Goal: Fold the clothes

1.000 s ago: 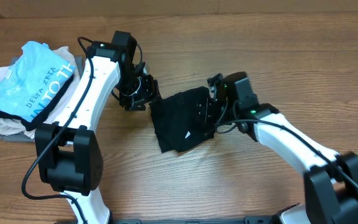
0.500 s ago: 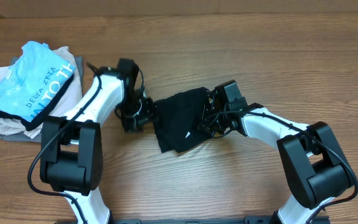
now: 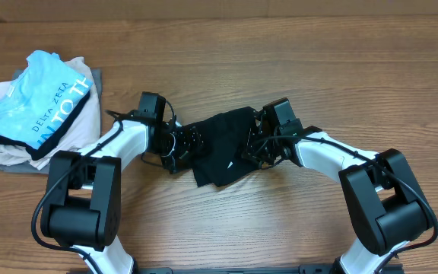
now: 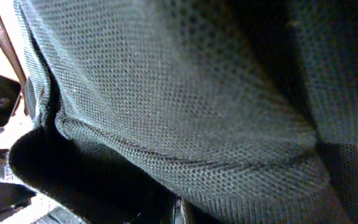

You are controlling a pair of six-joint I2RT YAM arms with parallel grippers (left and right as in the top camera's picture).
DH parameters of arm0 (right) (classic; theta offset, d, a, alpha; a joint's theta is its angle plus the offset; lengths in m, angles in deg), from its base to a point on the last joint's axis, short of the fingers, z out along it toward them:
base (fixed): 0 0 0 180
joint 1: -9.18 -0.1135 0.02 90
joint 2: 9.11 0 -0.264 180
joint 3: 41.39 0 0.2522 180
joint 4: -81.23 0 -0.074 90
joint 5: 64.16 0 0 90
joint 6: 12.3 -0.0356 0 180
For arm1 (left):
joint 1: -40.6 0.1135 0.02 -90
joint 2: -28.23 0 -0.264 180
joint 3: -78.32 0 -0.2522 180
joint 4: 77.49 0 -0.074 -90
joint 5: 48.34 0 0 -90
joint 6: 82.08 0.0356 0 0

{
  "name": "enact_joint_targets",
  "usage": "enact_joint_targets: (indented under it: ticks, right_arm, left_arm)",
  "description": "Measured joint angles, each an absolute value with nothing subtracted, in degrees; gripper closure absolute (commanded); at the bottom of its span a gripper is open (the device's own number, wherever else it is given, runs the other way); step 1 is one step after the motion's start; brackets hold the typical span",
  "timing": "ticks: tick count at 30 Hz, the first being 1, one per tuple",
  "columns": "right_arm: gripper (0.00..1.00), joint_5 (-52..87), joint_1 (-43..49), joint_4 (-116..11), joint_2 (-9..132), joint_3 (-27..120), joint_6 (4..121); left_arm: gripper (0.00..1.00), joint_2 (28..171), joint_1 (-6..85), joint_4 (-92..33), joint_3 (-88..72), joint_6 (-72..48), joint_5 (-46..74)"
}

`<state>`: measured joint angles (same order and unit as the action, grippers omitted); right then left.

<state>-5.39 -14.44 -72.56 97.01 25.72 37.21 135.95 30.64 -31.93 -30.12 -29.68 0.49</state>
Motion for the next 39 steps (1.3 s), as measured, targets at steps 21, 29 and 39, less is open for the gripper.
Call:
enact_joint_targets:
  ticks: [21,29,39]
  right_arm:
    - [0.93,-5.3,-14.4,-72.7,97.0,25.7,37.2]
    - [0.96,-8.1,-13.1,-68.4,95.4,25.8,38.7]
    - [0.95,-9.8,-8.3,-63.4,75.8,25.8,40.9]
  left_arm:
    - [0.96,138.2,29.4,-45.7,-34.6,-26.2,-4.4]
    - [0.96,138.1,30.9,-45.1,-34.7,-21.4,-5.5]
    - [0.96,123.5,38.6,-36.7,-31.0,-14.2,-3.9]
